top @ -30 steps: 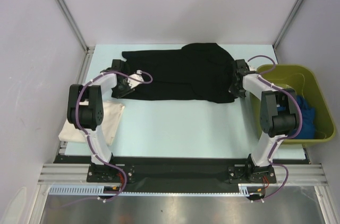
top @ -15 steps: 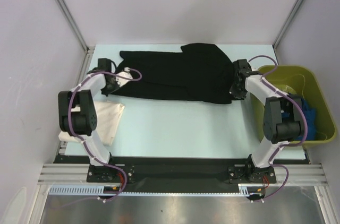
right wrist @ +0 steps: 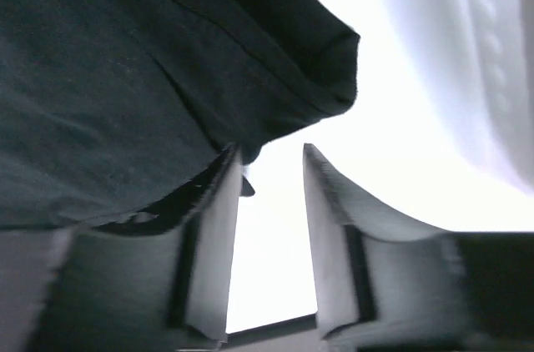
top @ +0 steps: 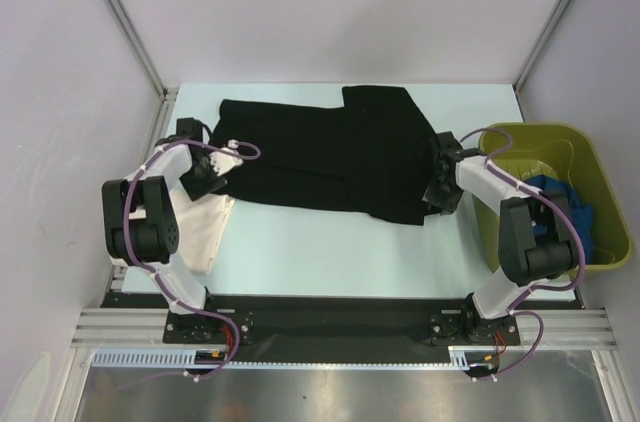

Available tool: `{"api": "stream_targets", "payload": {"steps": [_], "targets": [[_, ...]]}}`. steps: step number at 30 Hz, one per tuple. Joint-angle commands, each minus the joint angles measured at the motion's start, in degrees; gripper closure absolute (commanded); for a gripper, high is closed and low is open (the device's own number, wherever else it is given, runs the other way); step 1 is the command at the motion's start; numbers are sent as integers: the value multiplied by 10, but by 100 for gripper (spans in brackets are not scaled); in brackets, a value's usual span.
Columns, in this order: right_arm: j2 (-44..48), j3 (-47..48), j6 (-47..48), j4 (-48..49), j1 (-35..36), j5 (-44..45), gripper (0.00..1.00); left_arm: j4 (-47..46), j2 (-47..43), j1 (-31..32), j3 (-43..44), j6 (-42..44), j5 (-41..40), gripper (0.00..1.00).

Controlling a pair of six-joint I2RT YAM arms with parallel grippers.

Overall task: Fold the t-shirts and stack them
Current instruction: Fold the tshirt

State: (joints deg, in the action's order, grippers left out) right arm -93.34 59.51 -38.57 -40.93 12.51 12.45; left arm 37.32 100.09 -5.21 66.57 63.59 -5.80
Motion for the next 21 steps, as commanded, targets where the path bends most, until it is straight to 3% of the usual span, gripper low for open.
{"api": "stream_targets", "payload": {"steps": [1,6,10,14,21], "targets": [[34,40,12,-20,-4,13,57,64,-8,-8,59,7,9,27],[29,130,63,-16,-2,-18,60,110,2,-16,180,-28,74,20],[1,167,113,13,-15,-47,65,114,55,-27,261,-106,127,23],[-65,196,139,42,-42,-119,64,48,127,-23,305,-174,77,31],[-147,236,168,52,-52,-160,59,29,215,-4,359,-234,60,26]]}}
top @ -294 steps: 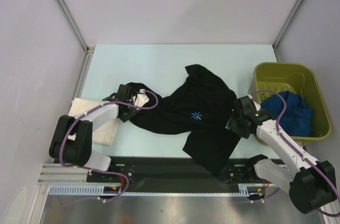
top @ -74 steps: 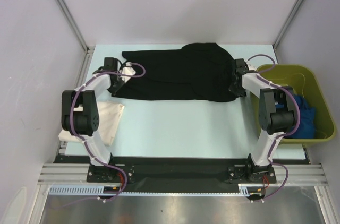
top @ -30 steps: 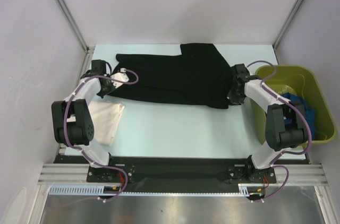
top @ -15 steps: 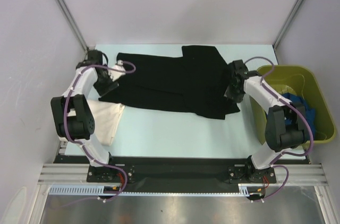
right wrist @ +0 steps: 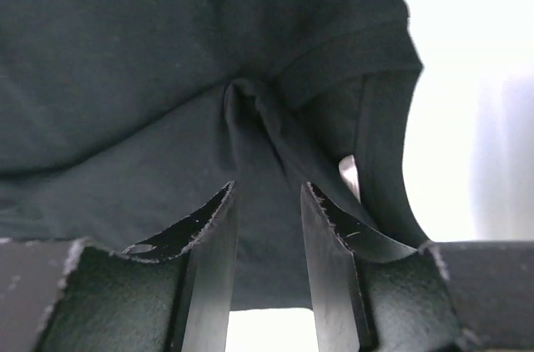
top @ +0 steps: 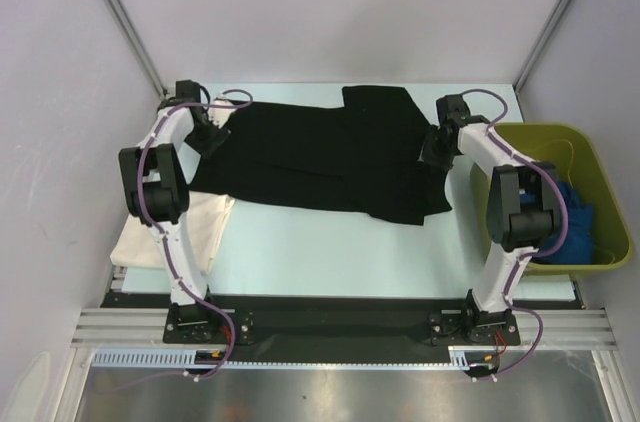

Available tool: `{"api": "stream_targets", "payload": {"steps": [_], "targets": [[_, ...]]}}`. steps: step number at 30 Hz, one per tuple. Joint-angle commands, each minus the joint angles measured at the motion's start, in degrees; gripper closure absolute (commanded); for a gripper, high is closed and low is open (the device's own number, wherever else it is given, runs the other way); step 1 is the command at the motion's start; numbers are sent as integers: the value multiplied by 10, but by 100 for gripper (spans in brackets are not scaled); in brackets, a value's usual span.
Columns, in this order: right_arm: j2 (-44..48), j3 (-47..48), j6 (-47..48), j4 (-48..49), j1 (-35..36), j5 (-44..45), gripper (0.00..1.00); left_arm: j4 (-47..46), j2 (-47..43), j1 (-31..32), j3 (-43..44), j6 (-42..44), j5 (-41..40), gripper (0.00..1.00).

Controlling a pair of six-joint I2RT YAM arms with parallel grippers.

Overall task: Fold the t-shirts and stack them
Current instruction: Fold the tshirt

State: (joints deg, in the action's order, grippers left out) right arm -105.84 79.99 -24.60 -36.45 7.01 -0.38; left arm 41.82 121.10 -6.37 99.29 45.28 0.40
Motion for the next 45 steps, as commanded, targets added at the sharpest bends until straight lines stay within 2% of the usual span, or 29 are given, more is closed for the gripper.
{"api": "stream_targets", "payload": {"steps": [1,11,13,14,15,16,17,18,19,21,32,45], "targets": [[-27,34,29,8,2,-32,59,-18,12,8,33,-59,-2,26],[-89,44,31,29,3,-52,62,-43,39,10,-1,-105,-2,29],[-91,44,32,31,2,-50,63,-46,40,12,-10,-108,-3,34],[-92,45,32,36,1,-51,74,-46,40,11,-12,-109,-1,37],[-92,46,31,36,1,-52,80,-46,41,13,-14,-113,-2,42],[-94,49,30,35,1,-46,84,-44,41,13,-17,-113,-1,53],[-92,49,29,35,-1,-44,94,-44,41,13,-17,-115,6,58],[-91,49,26,35,-3,-41,98,-40,40,14,-18,-117,9,69],[-89,47,22,37,-6,-37,100,-39,40,14,-20,-118,17,77],[-83,46,21,40,-11,-35,100,-39,38,14,-23,-123,16,100],[-32,51,7,60,-23,-10,100,-100,22,14,-40,-137,-65,100],[-77,121,5,32,-29,0,100,-112,15,14,-45,-130,-80,100]]}}
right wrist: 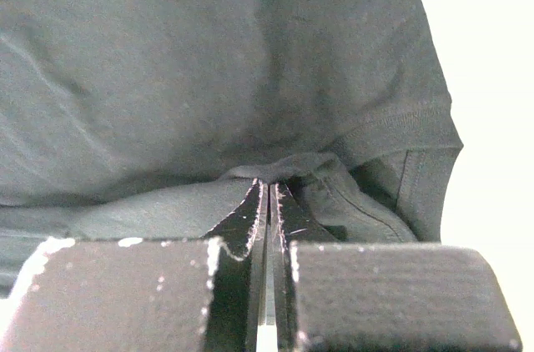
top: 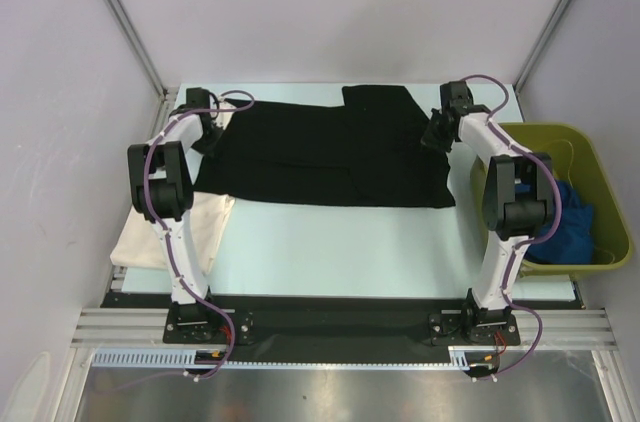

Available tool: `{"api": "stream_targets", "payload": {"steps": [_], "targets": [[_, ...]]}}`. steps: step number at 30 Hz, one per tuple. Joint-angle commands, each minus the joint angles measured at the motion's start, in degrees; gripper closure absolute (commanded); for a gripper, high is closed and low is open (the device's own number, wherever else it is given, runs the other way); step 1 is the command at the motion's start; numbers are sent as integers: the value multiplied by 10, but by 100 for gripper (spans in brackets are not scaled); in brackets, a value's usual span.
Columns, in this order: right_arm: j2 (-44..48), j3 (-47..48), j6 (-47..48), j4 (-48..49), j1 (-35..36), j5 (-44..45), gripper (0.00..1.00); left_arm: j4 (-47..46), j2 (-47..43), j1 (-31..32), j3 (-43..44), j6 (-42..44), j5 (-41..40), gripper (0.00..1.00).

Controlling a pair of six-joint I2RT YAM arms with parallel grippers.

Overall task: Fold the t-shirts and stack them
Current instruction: Fold the tshirt

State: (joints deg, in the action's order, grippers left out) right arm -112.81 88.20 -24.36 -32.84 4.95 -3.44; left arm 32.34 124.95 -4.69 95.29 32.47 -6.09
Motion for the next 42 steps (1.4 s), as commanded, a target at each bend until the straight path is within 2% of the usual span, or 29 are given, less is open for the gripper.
{"api": "stream_targets", "payload": {"steps": [1,3,5,6,7,8,9,11,12,13,17,21,25,27,28,36,39,40,42], "targets": [[-12,50,7,-10,-8,30,100,-19,-23,-2,-6,-1,-16,100],[-24,58,14,-20,-8,33,99,-18,-22,-1,-5,-2,-15,100],[-28,58,18,-27,-8,34,93,-18,-21,-1,-4,-3,-15,100],[-30,55,20,-27,-8,34,88,-17,-21,-2,-3,-4,-13,100],[-31,56,21,-33,-8,50,67,-11,-19,-1,1,-4,-12,100],[-31,62,22,-40,-8,54,61,-6,-18,-1,3,-4,-10,99],[-29,62,24,-44,-6,69,57,1,-17,-2,7,-4,-9,86],[-7,61,33,-51,3,88,52,12,-21,-2,17,-4,-9,72],[1,59,36,-57,8,118,52,12,-26,-2,17,-4,-9,62],[21,57,40,-71,22,141,52,13,-31,-2,17,-6,-8,58],[67,23,23,-123,45,250,52,37,-74,5,16,-2,26,51],[101,-49,-16,-165,45,260,53,56,-146,37,-50,41,72,48],[137,-143,-43,-134,46,250,53,80,-175,92,-134,94,86,40],[135,-155,-50,-124,45,241,52,84,-174,103,-152,101,93,23],[132,-159,-51,-119,45,240,50,75,-173,106,-172,102,92,21],[124,-224,-68,-74,33,210,52,32,-164,151,-257,121,74,20],[132,-251,-72,-51,23,208,58,20,-153,157,-281,129,46,21],[133,-255,-75,-47,18,205,64,11,-150,158,-287,130,40,23],[134,-262,-75,-39,16,207,70,13,-146,160,-290,133,39,31]]}}
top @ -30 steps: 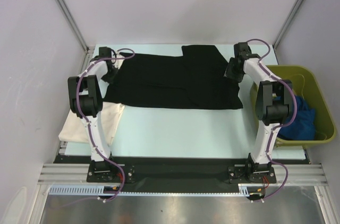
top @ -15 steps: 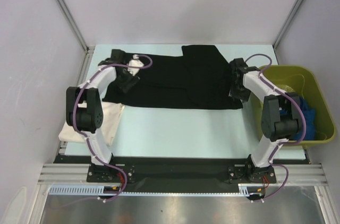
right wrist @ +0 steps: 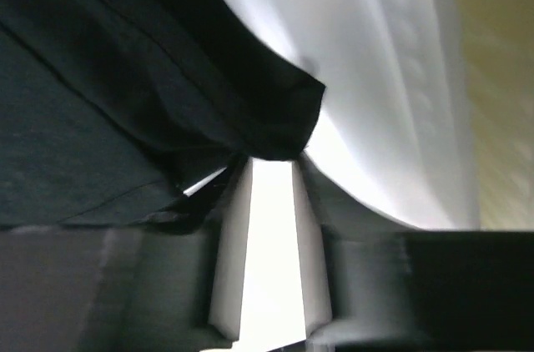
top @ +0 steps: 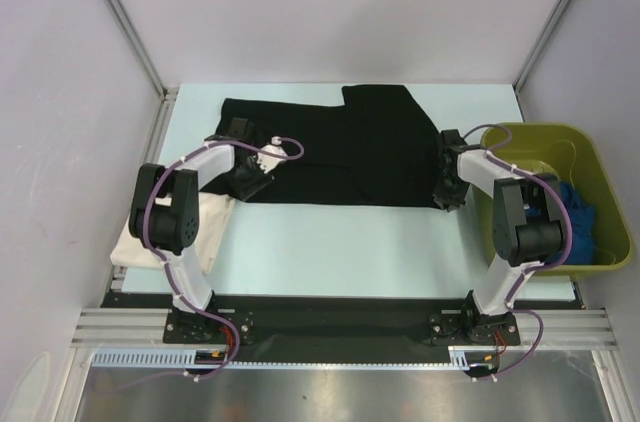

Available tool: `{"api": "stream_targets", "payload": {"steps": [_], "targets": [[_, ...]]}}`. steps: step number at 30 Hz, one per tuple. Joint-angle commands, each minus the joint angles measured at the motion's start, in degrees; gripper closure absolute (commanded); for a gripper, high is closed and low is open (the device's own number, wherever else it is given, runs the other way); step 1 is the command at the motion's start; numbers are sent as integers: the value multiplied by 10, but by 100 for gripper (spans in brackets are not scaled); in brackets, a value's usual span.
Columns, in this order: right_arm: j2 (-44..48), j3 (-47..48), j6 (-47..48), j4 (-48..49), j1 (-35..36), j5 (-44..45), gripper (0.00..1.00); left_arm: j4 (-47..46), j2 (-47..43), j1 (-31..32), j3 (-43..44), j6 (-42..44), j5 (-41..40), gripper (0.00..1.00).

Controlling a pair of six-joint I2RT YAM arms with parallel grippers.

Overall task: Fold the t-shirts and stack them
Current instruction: Fold the tshirt

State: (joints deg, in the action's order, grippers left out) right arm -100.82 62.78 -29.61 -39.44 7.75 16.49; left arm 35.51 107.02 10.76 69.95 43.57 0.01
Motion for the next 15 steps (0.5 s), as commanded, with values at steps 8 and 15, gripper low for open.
{"api": "stream_targets", "payload": {"steps": [8,15], "targets": [[58,-21,-24,20,-11,3,73,-28,16,14,-42,11,-43,100],[109,-8,-41,24,-7,21,57,-74,0,1,-23,13,-99,100]]}}
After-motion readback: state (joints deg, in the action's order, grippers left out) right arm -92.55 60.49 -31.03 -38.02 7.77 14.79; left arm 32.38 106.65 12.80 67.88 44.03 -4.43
